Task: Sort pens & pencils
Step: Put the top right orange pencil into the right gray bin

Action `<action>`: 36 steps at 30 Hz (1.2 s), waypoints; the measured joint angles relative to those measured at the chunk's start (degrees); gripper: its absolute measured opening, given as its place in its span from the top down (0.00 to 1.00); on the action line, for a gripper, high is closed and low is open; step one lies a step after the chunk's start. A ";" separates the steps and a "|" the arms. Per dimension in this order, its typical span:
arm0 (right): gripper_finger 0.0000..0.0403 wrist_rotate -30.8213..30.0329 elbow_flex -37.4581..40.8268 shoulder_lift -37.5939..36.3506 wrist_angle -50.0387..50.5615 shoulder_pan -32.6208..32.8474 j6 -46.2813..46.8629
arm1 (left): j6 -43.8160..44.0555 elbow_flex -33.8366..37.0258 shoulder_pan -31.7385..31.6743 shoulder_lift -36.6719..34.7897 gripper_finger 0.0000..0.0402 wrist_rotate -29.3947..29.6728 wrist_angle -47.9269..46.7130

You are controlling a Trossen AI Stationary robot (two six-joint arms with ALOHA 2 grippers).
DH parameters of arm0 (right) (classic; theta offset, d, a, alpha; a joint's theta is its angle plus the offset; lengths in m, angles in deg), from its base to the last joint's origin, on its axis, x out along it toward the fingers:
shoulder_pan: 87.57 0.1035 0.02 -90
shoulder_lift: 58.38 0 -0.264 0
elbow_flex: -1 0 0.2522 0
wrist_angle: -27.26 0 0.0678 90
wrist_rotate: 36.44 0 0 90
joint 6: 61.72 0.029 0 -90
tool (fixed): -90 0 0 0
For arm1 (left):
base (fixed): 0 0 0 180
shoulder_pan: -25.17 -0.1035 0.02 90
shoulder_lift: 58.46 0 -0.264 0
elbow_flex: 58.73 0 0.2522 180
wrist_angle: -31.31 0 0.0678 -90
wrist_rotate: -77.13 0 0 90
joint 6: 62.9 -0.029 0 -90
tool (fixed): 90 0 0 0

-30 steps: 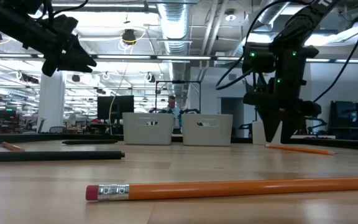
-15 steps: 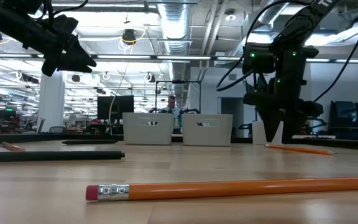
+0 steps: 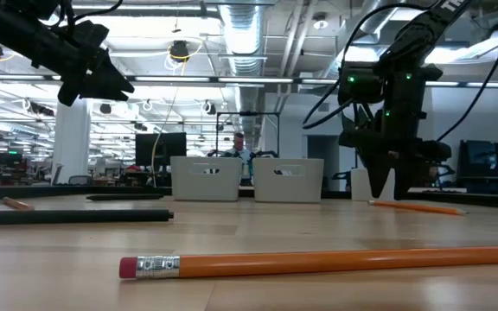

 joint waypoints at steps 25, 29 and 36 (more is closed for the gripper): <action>0.39 0.22 0.00 0.00 -0.03 -0.01 0.23 | 0.06 0.00 -0.01 0.00 0.67 0.01 0.00; 0.39 0.24 0.00 0.00 0.44 -0.02 2.31 | 0.07 0.00 -0.01 0.00 0.67 0.00 0.00; 0.39 0.74 0.00 0.00 0.43 -0.02 4.48 | 0.07 0.00 0.00 0.01 0.67 0.00 -0.02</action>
